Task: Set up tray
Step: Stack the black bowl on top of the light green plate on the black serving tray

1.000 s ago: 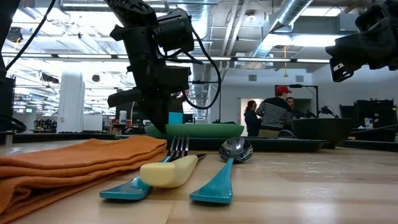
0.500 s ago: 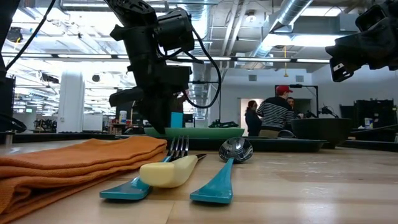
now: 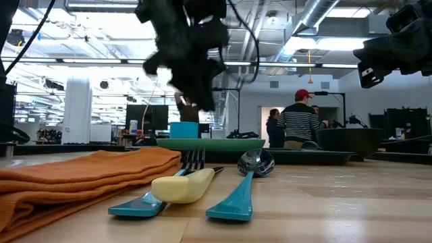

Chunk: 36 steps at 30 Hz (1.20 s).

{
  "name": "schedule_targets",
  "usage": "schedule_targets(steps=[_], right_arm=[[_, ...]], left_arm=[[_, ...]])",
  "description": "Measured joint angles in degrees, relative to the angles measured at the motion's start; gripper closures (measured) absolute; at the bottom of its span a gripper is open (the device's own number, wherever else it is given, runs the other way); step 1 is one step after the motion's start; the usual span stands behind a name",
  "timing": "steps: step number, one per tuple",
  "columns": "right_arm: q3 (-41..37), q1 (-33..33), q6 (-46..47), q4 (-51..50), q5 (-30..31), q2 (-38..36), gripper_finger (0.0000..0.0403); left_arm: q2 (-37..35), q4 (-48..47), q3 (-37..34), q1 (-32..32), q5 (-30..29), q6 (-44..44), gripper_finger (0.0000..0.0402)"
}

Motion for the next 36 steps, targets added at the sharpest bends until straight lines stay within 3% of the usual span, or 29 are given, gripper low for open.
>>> schedule_targets(steps=[6, 13, 18, 27, 36], right_arm=[[0.0, -0.3, -0.2, 4.7, 0.0, 0.0, 0.0321], [0.0, -0.6, -1.0, 3.1, 1.4, 0.0, 0.0321], [0.5, -0.7, -2.6, 0.3, 9.7, 0.0, 0.0321], [11.5, -0.7, 7.0, -24.2, 25.2, 0.6, 0.0321], [12.8, -0.7, 10.5, -18.2, 35.0, 2.7, 0.0321]], left_arm=[[-4.7, 5.0, 1.8, 3.1, 17.6, -1.2, 0.0303], [-8.5, 22.5, -1.3, 10.9, 29.2, -11.8, 0.0303], [-8.3, 28.2, -4.2, 12.2, 31.2, -14.5, 0.0303], [-10.6, 46.7, -16.9, 9.9, 31.3, -22.2, 0.0303], [-13.2, 91.1, -39.6, 11.1, 29.4, -36.6, 0.0303]])
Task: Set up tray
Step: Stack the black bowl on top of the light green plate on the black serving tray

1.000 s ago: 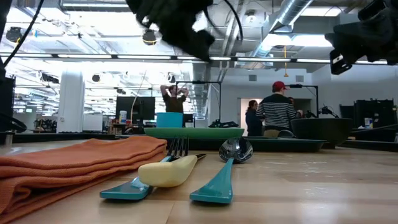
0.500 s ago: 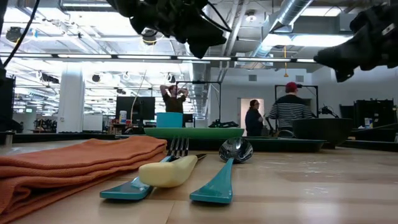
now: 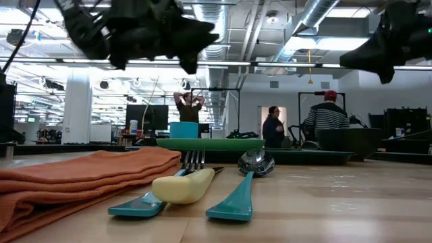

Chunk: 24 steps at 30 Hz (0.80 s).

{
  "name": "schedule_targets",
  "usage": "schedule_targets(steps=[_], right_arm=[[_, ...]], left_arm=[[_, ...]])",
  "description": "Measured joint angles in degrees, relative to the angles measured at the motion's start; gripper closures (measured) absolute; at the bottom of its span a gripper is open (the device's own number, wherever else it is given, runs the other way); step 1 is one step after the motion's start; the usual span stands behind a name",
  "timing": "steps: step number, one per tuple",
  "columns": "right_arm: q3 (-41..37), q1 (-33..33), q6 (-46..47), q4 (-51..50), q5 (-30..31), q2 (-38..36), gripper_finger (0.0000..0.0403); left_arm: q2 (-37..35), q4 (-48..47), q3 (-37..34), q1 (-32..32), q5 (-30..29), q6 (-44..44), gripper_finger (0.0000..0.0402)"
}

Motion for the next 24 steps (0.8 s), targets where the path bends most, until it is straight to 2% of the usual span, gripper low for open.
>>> schedule_targets(steps=[2, 5, 9, 13, 19, 24], right_arm=[[1.9, -0.1, 0.0, -0.3, 0.0, 1.0, 0.0321], [4.8, -0.4, 0.5, -0.8, 0.8, 3.6, 0.0321], [9.8, -2.6, 1.6, -3.0, 1.1, 10.0, 0.0321], [16.6, -7.5, 8.6, -10.8, 0.7, 18.7, 0.0321], [28.4, -17.3, 10.5, -27.7, -9.5, 32.5, 0.0321], [36.1, -24.7, 2.4, -38.9, -20.0, 41.4, 0.0321]], left_arm=[[-0.5, 9.1, -4.3, 0.5, -0.4, -2.2, 0.0303], [-1.4, 16.5, -8.6, 0.4, 0.3, -4.7, 0.0303], [-4.5, 17.2, -12.1, 0.4, 1.7, -2.7, 0.0303], [-8.2, 15.9, -15.8, 0.4, 0.1, 1.6, 0.0303], [-12.1, 15.4, -21.7, 1.0, -3.0, 5.4, 0.0303], [-14.8, 15.5, -23.4, 2.4, -10.7, 8.2, 0.0303]])
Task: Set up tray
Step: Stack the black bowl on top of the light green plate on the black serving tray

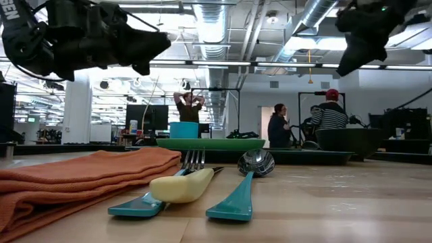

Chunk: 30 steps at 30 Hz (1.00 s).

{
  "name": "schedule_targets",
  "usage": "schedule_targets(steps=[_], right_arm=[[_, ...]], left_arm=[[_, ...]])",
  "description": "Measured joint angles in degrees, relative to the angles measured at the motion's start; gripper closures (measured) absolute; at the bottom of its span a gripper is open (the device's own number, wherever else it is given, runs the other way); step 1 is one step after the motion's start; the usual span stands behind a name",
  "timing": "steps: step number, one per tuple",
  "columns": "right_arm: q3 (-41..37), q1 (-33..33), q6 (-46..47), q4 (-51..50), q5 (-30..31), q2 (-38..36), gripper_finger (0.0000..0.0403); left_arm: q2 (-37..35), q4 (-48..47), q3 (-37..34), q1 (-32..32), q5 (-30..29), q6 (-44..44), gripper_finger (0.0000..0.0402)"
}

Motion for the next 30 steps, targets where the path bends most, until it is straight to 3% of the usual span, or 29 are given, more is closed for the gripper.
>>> schedule_targets(steps=[4, 11, 19, 30], right_arm=[[2.4, -3.6, -7.7, -4.5, -6.3, 5.8, 0.0321], [2.8, -7.6, -13.4, -6.9, -12.0, 13.6, 0.0321], [2.8, -7.8, -16.4, -8.0, -12.6, 22.4, 0.031], [2.8, -7.8, -17.5, -8.0, -12.0, 30.6, 0.0232]], left_arm=[[0.0, -2.3, -0.1, 0.2, -3.9, 0.4, 0.0303], [0.0, -2.9, -0.1, 0.2, -4.1, 1.2, 0.0303], [0.0, -2.9, -0.1, 0.2, -4.1, 2.1, 0.0303], [0.0, -2.8, -0.1, 0.2, -4.1, 2.1, 0.0303]])
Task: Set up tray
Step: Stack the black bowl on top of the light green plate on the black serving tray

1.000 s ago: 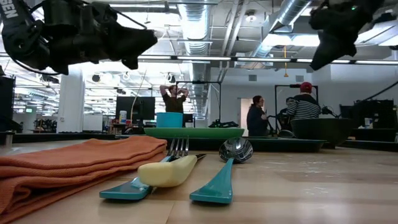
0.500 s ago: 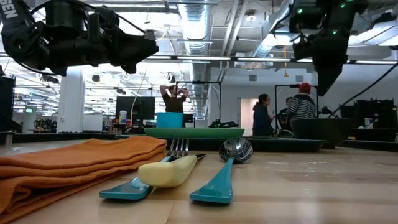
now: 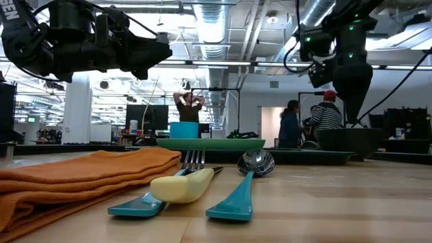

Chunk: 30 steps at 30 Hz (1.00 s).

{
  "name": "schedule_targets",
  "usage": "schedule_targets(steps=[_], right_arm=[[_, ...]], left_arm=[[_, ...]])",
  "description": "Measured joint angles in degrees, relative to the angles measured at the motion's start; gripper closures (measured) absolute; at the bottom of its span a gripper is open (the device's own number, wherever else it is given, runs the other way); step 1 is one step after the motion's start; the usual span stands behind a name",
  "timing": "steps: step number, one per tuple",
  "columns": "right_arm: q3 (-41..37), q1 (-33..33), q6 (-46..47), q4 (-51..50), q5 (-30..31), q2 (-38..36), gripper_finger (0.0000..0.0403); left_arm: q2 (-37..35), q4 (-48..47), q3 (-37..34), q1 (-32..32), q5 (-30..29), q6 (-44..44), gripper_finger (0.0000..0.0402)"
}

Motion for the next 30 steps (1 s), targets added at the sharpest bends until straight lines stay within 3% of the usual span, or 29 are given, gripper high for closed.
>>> schedule_targets(steps=[10, 22, 26, 30], right_arm=[[0.0, -0.1, -0.5, -0.2, 5.0, 7.3, 0.0217], [-0.1, -0.1, -0.9, -1.1, 5.0, 12.3, 0.0272], [0.0, 0.5, -0.6, -2.7, 3.1, 11.8, 0.0296], [1.1, 2.1, 0.1, -6.7, -2.6, 10.8, 0.0303]], left_arm=[[0.0, 0.0, 0.0, 0.0, 0.0, 0.0, 0.0303], [0.0, 0.1, 0.0, 0.0, 0.0, 0.0, 0.0303], [0.0, 0.1, 0.0, 0.0, 0.1, 0.0, 0.0303], [0.0, 0.1, 0.0, 0.0, 0.1, 0.0, 0.0303]])
